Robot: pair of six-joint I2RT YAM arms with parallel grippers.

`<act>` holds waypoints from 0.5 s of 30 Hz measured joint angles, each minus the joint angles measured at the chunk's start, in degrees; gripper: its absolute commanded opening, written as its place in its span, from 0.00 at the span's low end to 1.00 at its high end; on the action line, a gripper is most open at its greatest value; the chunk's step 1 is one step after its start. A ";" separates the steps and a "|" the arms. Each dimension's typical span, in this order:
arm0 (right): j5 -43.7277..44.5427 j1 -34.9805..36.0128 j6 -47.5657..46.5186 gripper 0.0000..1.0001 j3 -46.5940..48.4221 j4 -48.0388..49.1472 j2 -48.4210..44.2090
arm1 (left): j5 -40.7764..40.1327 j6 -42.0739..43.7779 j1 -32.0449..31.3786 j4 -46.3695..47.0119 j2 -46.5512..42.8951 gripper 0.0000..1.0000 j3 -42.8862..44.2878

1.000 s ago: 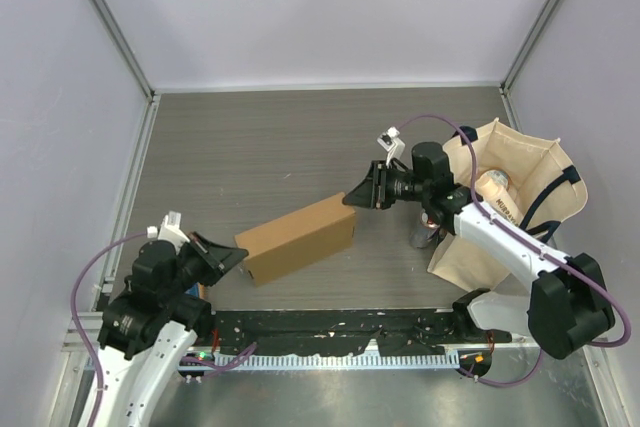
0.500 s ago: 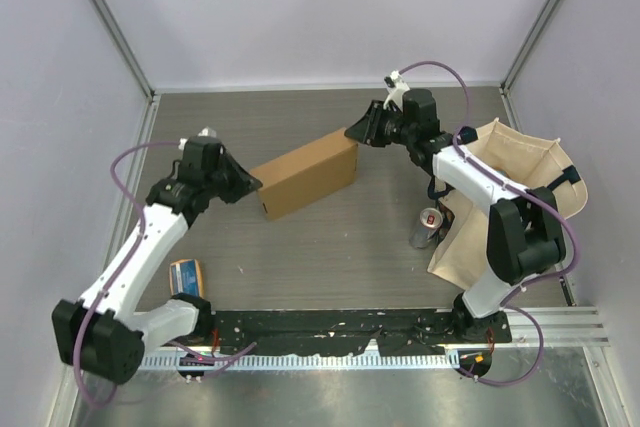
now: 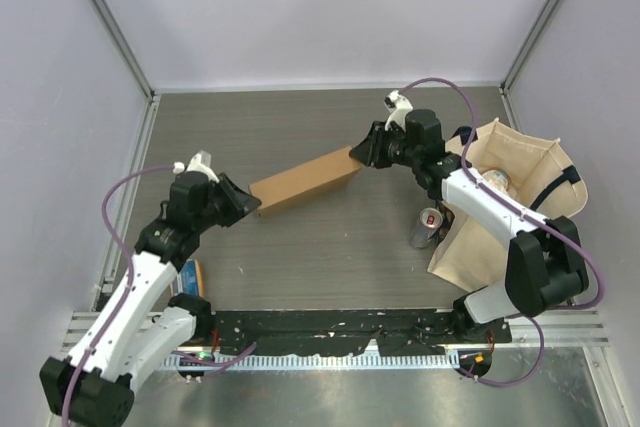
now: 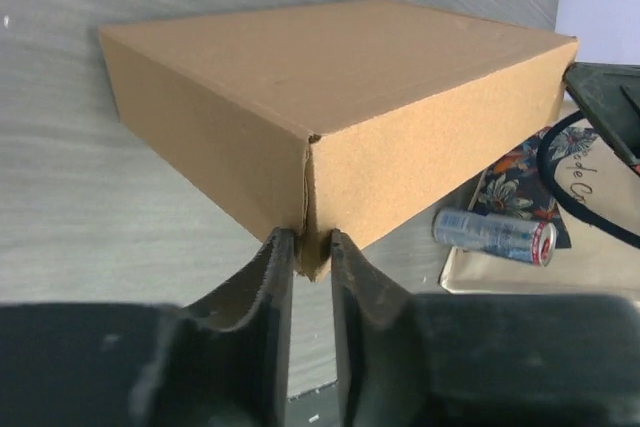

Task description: Fold the paper box

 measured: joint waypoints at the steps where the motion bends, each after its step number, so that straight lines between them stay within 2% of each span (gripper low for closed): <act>1: -0.04 0.63 -0.39 0.36 -0.26 -1.07 -0.63 | -0.02 0.11 -0.09 -1.64 -2.29 0.58 -0.87; 3: -0.28 1.75 -1.11 0.40 -1.27 -3.23 -1.88 | 0.00 0.52 -0.13 -5.07 -5.84 0.68 -1.51; 4: -0.31 2.38 -1.42 0.48 -2.01 -4.87 -2.43 | -0.02 0.24 -0.13 -6.75 -7.50 0.75 -1.49; 7: 0.44 3.91 -1.99 0.55 -4.15 -10.54 -2.62 | -0.17 0.85 -0.13 -11.04 -10.88 0.80 -0.22; 11: 2.47 5.20 -2.47 0.59 -4.48 -17.16 -2.62 | 0.44 2.47 -0.13 -15.21 -12.26 0.81 4.00; 15: 9.99 9.99 -3.63 0.60 -0.44 -23.52 -2.14 | 1.97 4.92 -0.13 -16.65 -11.96 0.81 5.84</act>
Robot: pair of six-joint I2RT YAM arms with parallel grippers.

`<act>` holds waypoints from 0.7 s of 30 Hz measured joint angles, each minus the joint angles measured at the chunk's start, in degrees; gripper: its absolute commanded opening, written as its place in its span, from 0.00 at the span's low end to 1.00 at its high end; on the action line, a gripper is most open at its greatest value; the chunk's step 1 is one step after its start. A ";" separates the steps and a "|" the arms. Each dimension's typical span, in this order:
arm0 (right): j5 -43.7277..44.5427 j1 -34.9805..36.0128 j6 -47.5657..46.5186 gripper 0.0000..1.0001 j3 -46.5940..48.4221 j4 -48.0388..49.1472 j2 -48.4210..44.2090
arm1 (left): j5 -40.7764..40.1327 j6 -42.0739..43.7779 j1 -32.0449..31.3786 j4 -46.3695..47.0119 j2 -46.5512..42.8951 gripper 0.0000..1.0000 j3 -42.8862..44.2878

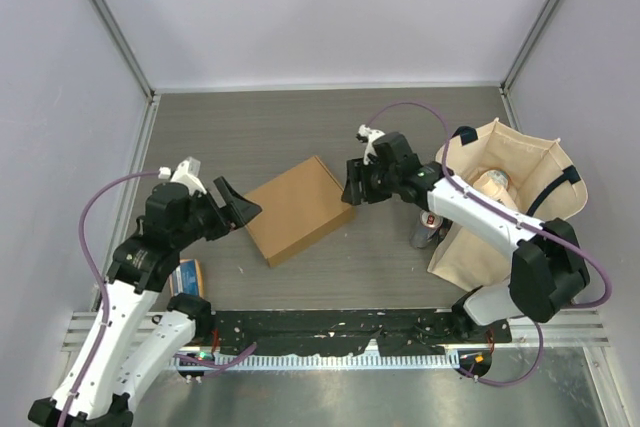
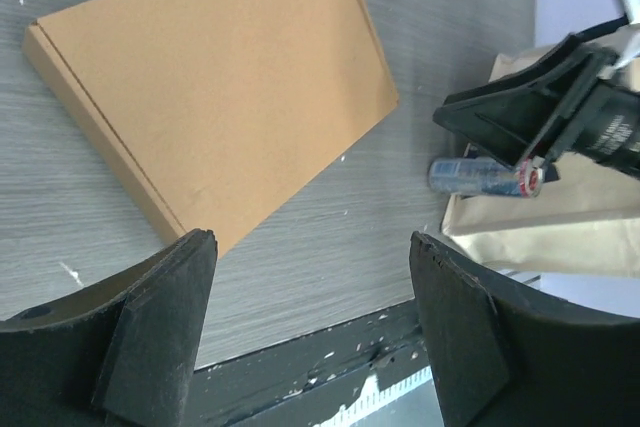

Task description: Fold the paper box

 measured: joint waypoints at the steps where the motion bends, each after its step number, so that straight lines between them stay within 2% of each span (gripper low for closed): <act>1: 1.20 1.66 0.07 0.60 0.96 -0.61 0.17 | 0.17 0.35 0.00 -0.33 0.39 0.81 0.00; 6: 6.27 11.98 8.11 0.61 1.05 2.27 0.39 | 1.88 2.95 -0.02 -0.92 4.00 0.82 0.00; 9: 8.70 15.98 13.99 0.61 -3.28 5.70 0.37 | 2.47 4.81 -0.70 0.13 6.75 0.76 0.00; 13: 12.09 17.94 19.39 0.63 -7.72 7.17 -0.11 | 0.96 7.76 -4.22 0.09 11.26 0.75 0.22; 16: 15.13 17.86 25.18 0.63 -9.66 7.98 -0.63 | -4.31 9.40 -9.35 -0.07 12.33 0.75 0.22; 21: 17.99 17.29 36.81 0.64 -16.13 15.10 -0.72 | -11.30 10.47 -16.20 -0.09 12.15 0.78 0.13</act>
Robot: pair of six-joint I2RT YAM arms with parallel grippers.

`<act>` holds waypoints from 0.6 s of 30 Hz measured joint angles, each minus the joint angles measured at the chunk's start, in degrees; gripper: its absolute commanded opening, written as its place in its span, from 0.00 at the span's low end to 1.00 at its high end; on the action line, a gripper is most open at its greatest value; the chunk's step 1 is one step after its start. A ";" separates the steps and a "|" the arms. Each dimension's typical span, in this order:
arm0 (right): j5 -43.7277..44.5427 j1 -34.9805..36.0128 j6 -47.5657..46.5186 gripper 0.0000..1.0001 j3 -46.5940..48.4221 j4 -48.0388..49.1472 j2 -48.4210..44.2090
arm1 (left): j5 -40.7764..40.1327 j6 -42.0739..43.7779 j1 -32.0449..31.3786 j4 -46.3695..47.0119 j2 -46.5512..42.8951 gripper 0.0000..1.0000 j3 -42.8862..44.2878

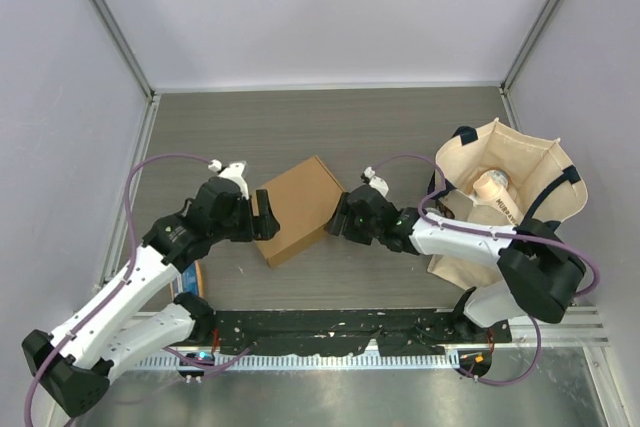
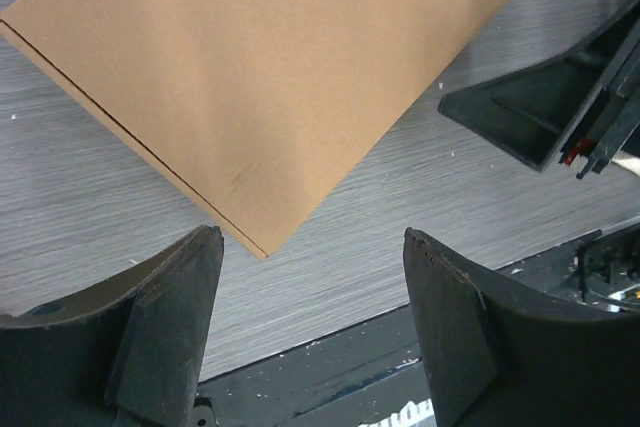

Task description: Fold the paper box

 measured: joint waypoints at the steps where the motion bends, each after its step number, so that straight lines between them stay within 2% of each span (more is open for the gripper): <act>1: 0.28 -0.35 1.29 0.63 -0.28 0.83 0.57 | -0.85 0.00 -0.74 0.04 0.02 0.79 -0.07; 6: -0.22 -2.84 3.69 0.63 0.52 9.62 5.97 | -7.80 0.24 -7.78 0.35 2.84 0.80 -0.09; 10: -3.15 -4.83 1.27 0.64 9.09 12.83 15.43 | -15.47 1.73 -13.22 0.44 10.27 0.81 1.46; 13: -8.15 -7.30 -0.48 0.64 15.10 14.36 20.22 | -20.04 3.02 -14.34 1.05 17.38 0.81 4.24; 16: -11.85 -11.39 -2.80 0.64 16.04 13.46 19.17 | -23.15 4.28 -14.32 1.92 23.74 0.81 7.61; 18: -11.87 -15.15 -6.14 0.65 16.02 9.01 16.13 | -24.63 4.83 -14.34 2.51 27.61 0.81 10.10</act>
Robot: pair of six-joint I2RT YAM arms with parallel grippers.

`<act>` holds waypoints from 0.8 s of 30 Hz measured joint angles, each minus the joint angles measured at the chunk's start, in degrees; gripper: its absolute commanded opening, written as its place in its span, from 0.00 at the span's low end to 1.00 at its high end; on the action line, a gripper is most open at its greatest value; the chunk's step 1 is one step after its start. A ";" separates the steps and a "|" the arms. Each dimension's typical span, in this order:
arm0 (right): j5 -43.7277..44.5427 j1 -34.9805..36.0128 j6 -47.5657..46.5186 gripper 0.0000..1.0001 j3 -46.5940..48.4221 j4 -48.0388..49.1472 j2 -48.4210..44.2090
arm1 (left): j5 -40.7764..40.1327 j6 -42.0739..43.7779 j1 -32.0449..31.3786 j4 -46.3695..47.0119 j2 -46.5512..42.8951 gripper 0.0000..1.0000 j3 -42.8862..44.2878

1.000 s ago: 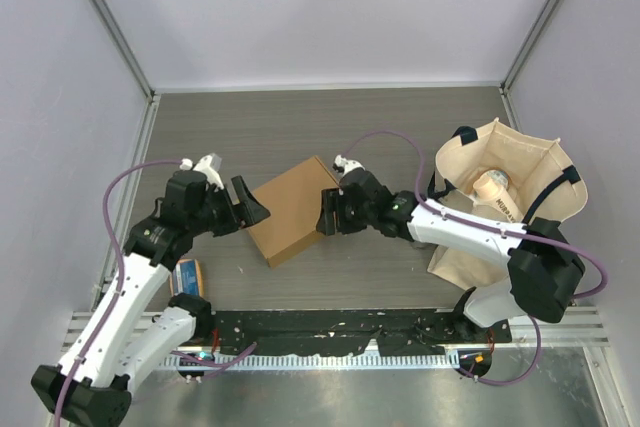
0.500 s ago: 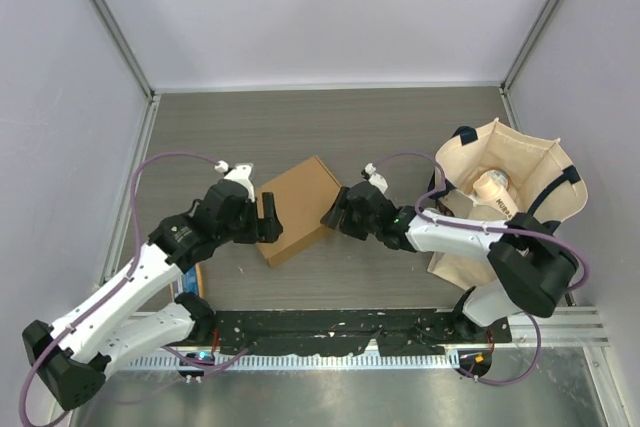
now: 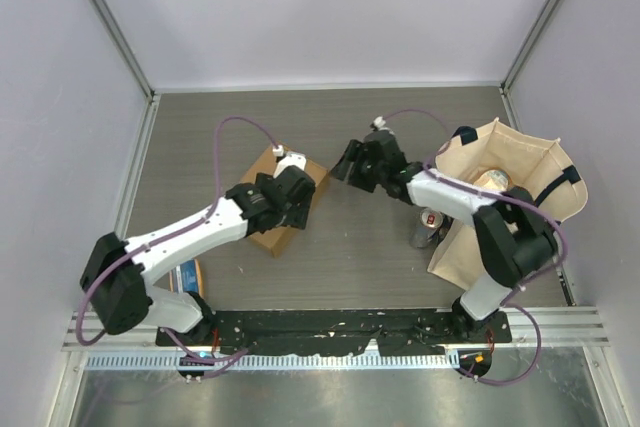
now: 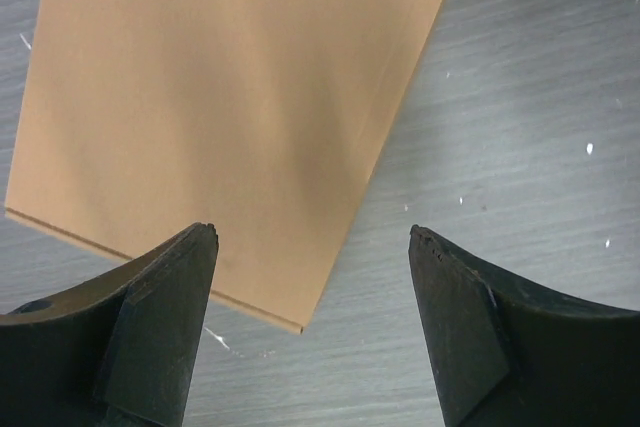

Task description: Fold the paper box

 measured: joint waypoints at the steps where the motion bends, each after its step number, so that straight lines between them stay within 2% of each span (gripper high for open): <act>1: 1.05 -1.79 -2.47 0.65 0.00 -3.15 -2.19 | -0.66 0.33 -0.04 0.04 2.12 0.81 1.62; 3: 5.84 -4.92 -7.37 0.66 0.04 -9.99 -8.26 | -2.03 1.22 -0.44 0.09 6.43 0.81 5.09; 6: 11.28 -5.81 -13.00 0.66 0.02 -16.04 -18.12 | -4.59 2.71 -1.36 -0.13 13.77 0.80 11.28; 12: 15.80 -4.76 -19.04 0.66 -1.18 -19.39 -35.01 | -11.91 4.76 -3.52 -1.70 25.81 0.82 19.54; 15: 16.79 -4.74 -20.39 0.66 -2.34 -20.50 -36.70 | -16.02 5.68 -4.83 -2.82 29.31 0.83 20.41; 19: 16.96 -4.76 -21.57 0.66 -3.65 -22.29 -34.12 | -19.93 6.14 -6.03 -4.00 31.87 0.83 20.44; 24: 15.76 -4.76 -22.14 0.66 -4.24 -23.58 -30.49 | -21.42 7.37 -6.14 -3.52 32.70 0.75 20.44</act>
